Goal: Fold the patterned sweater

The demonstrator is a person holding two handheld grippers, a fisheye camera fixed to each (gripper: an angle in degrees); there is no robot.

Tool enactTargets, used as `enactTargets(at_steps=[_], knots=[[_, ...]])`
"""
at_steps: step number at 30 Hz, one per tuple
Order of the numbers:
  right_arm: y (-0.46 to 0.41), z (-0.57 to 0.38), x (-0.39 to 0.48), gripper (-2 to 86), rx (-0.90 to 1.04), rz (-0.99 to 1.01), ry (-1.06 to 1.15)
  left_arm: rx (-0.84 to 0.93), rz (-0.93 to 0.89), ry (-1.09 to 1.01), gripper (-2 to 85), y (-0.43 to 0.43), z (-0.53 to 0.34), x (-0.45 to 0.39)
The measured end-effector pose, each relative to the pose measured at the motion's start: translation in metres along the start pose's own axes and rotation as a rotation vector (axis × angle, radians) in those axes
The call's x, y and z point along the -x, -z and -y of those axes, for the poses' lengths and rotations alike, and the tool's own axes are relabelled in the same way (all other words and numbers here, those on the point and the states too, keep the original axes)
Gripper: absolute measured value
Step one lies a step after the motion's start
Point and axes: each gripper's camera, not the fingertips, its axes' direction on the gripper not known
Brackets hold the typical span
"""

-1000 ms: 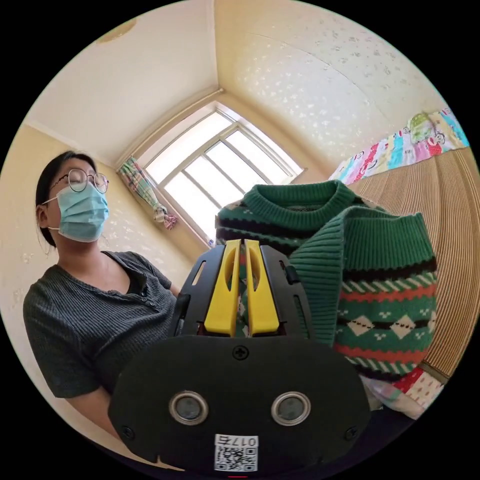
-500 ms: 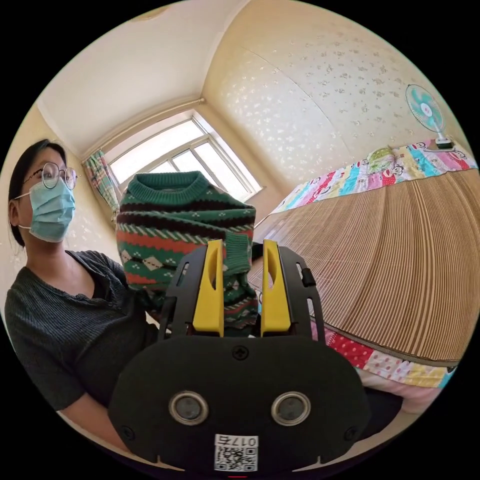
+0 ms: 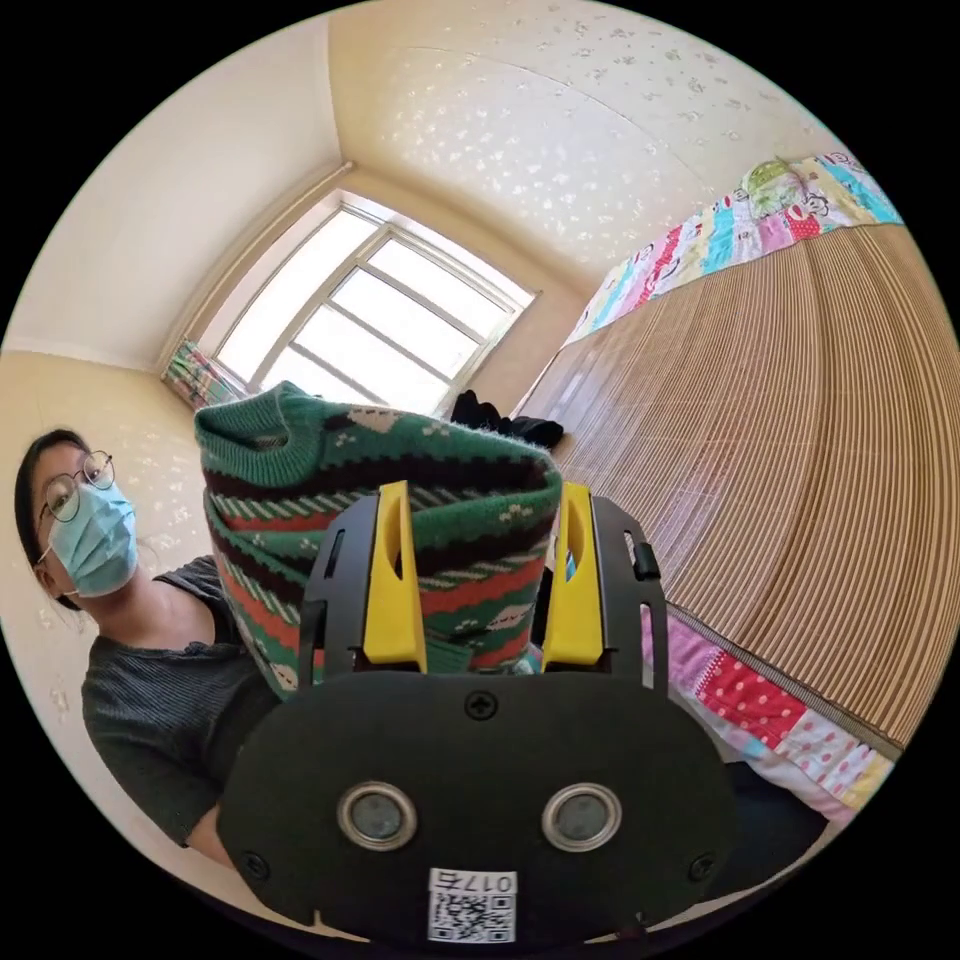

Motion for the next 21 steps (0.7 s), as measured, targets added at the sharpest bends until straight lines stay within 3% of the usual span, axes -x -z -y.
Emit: enactTargets(at_steps=[7,10,13,14,17,19,21], knots=[[-0.051,0.027,-0.017,20.0,0.13,0.098,-0.104,-0.004,-0.042,0.046,4.4,-0.006,-0.015,0.046],[-0.085,0.042,-0.024,19.1,0.299,0.137,-0.142,-0.014,-0.048,0.063,4.4,-0.005,-0.022,0.066],[-0.116,0.046,-0.029,15.0,0.462,0.222,-0.165,-0.022,-0.007,0.101,4.4,0.001,-0.024,0.083],[-0.114,0.046,-0.024,10.9,0.471,0.121,-0.163,-0.013,0.015,0.122,4.4,0.001,-0.022,0.085],[-0.08,0.05,0.024,5.1,0.398,-0.217,-0.053,0.21,0.271,0.148,4.4,-0.007,0.021,0.061],[-0.048,0.052,0.069,4.3,0.292,-0.441,0.005,0.423,0.632,0.094,4.4,-0.028,0.062,0.014],[-0.021,0.053,0.117,3.9,0.193,-0.65,0.051,0.541,0.884,0.043,4.4,-0.047,0.083,-0.013]])
